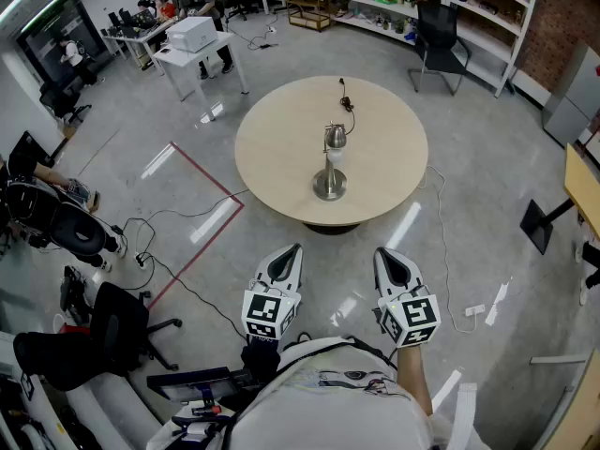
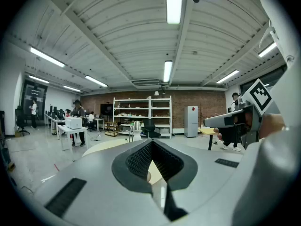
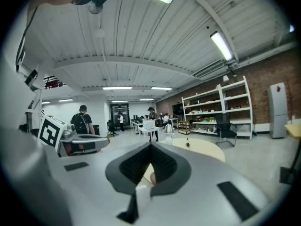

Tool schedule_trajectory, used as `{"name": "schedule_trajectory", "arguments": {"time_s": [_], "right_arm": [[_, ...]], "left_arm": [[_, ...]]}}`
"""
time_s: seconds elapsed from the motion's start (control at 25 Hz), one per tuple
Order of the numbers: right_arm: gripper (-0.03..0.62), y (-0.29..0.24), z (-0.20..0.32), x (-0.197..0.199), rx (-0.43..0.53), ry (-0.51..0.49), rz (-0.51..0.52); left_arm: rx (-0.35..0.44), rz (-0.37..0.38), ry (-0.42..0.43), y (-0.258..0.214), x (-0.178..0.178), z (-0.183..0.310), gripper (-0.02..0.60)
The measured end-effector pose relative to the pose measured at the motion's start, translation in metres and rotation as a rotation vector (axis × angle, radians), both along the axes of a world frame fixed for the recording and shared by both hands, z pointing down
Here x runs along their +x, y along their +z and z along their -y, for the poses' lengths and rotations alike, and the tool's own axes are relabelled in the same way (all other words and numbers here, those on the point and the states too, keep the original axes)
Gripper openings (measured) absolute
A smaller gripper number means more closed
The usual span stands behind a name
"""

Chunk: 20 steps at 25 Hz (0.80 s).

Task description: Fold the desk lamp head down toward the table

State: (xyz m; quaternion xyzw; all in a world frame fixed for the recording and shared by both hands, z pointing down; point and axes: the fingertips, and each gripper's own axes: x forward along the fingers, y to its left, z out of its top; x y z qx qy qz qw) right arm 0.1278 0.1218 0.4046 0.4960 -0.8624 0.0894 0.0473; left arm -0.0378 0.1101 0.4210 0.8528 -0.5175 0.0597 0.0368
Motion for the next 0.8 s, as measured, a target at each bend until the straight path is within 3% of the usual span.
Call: {"name": "schedule_trajectory", "arguments": {"time_s": [0.64, 0.8], "right_arm": [[0.005, 0.006, 0.003, -0.016, -0.026, 0.015, -0.013], [0.005, 0.009, 0.002, -0.015, -0.051, 0.045, -0.004]], "left_arm": [[-0.019, -0.016, 0.026, 0.006, -0.012, 0.001, 0.003], [-0.013, 0.080, 0.040, 0.012, -0.014, -0.004, 0.003]]}}
